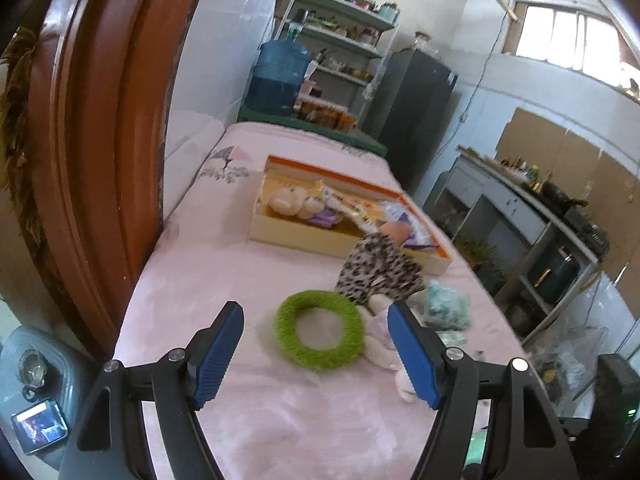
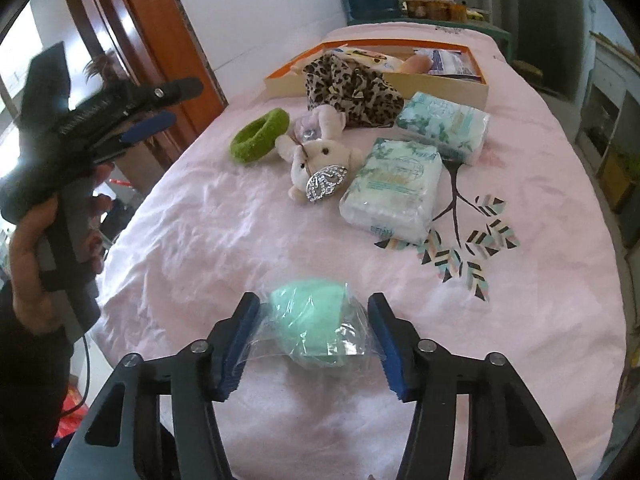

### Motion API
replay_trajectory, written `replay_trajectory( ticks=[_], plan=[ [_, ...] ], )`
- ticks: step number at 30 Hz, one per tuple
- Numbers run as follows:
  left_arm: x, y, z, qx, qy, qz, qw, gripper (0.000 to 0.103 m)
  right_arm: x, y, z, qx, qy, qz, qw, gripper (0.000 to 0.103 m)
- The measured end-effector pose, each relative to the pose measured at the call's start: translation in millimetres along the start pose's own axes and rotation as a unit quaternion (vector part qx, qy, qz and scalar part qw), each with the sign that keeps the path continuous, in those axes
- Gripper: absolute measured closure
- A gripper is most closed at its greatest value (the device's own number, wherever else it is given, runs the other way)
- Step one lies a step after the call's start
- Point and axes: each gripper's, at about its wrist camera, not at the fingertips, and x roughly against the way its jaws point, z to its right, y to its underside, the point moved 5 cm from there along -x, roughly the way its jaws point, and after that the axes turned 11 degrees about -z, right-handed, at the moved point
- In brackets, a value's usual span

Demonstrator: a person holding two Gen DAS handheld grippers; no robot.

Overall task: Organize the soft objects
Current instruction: 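Grasp the green fuzzy ring with the left gripper, then carry the green ring and the mint sponge with both grippers over the box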

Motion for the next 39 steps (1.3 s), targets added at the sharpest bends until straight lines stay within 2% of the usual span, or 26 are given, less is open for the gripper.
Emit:
replay_trajectory(
  ticks=[4,12,15,18,20,21,26,32,39],
  plan=[
    [-19.6,-4.2,-8.1,0.003,-0.023,-0.021,0.9995,0.029,5.0,-5.6,0.6,-0.009,-0.024,0.008,1.000,0.048],
    [-60.3,-4.1,-20.1,-0.001,-0.072,-0.074,0.9947,0.030,20.1,-30.3,-4.5,-0.003,-0.023,0.046,0.999,0.048],
    [-73.3,1.4,-22.5,0.004,-0.064,-0.104,0.9925,0.044,22.5,-44.8,-8.9,0.005,-0.024,0.053,0.998,0.048],
    [-83.0,5.2,-23.4,-0.002,-0.078,-0.126,0.9890,0.058,23.6,-56.8,-15.3,0.020,-0.024,0.056,0.998,0.048],
    [-84.3,6.5,-21.8,-0.008,-0.085,-0.126,0.9884,0.074,23.8,-63.0,-19.1,0.029,-0.022,0.061,0.998,0.048],
    [-84.0,7.4,-20.4,-0.009,-0.078,-0.124,0.9892,0.086,24.0,-65.1,-20.1,0.030,-0.023,0.063,0.997,0.048],
    [-81.5,9.9,-16.3,-0.006,-0.059,-0.117,0.9913,0.089,22.4,-71.6,-19.8,0.026,-0.026,0.067,0.997,0.048],
    [-65.1,6.0,-13.5,0.002,-0.045,-0.092,0.9948,0.089,23.1,-80.6,-14.6,0.025,-0.019,0.073,0.997,0.048],
    [-40.9,-10.7,-0.1,-0.012,-0.036,-0.055,0.9978,0.089,31.7,-97.6,-3.7,0.019,-0.009,0.092,0.996,0.048]
  ],
)
